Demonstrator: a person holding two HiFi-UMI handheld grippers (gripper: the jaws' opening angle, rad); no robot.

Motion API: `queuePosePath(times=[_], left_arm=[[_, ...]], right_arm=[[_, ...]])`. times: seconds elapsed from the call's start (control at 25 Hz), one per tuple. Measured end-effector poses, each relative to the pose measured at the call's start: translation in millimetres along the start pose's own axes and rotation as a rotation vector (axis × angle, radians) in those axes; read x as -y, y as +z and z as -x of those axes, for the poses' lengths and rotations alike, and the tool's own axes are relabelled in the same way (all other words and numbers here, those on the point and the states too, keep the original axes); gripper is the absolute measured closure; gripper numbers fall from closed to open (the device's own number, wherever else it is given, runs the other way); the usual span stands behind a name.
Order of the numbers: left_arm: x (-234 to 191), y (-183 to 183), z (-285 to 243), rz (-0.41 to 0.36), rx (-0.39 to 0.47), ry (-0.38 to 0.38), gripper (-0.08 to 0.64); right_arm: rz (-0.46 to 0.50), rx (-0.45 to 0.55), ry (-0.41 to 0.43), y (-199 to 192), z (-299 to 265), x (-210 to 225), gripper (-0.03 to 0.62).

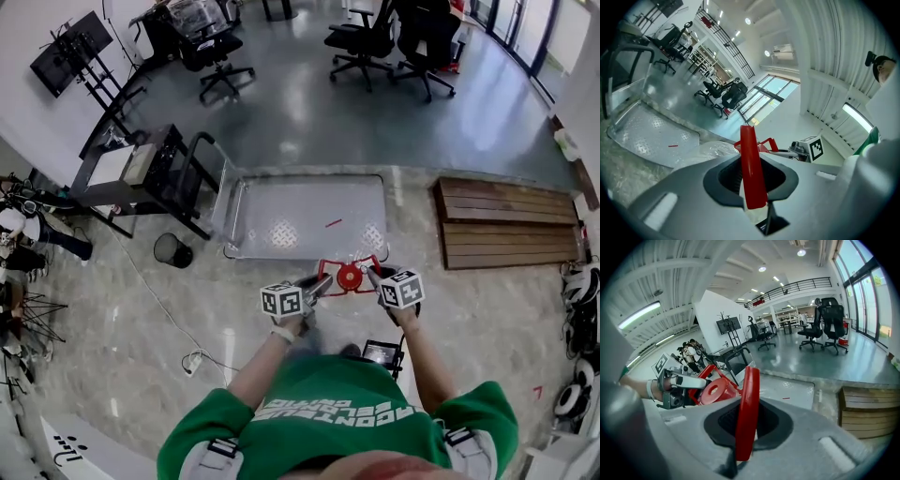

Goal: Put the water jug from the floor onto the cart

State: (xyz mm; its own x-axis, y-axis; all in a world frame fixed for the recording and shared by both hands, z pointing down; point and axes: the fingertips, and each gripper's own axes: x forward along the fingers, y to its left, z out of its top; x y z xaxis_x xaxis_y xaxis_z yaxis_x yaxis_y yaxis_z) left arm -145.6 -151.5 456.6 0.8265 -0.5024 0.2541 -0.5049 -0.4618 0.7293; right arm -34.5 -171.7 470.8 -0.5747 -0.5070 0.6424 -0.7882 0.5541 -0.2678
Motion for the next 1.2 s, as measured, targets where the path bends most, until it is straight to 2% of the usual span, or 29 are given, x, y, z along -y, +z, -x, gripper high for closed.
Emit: queuePosePath(times=[0.48,0.96,1.2], left_arm=[[-41,54,-16,0.027,-0.029,-0.088,0.476],[-100,131,-2,0.041,-0.001,-0.114,0.477],[-124,158,14,0.047,0.017,-0.124,0.477]], right_arm=[[-0.043,-0.022,-0.053,43,-40,17,0.583],[-0.022,-0.021,-0.062,118,-107,6,0.583],[-0.016,-0.012,-0.07,141,-137,-6,0.584]])
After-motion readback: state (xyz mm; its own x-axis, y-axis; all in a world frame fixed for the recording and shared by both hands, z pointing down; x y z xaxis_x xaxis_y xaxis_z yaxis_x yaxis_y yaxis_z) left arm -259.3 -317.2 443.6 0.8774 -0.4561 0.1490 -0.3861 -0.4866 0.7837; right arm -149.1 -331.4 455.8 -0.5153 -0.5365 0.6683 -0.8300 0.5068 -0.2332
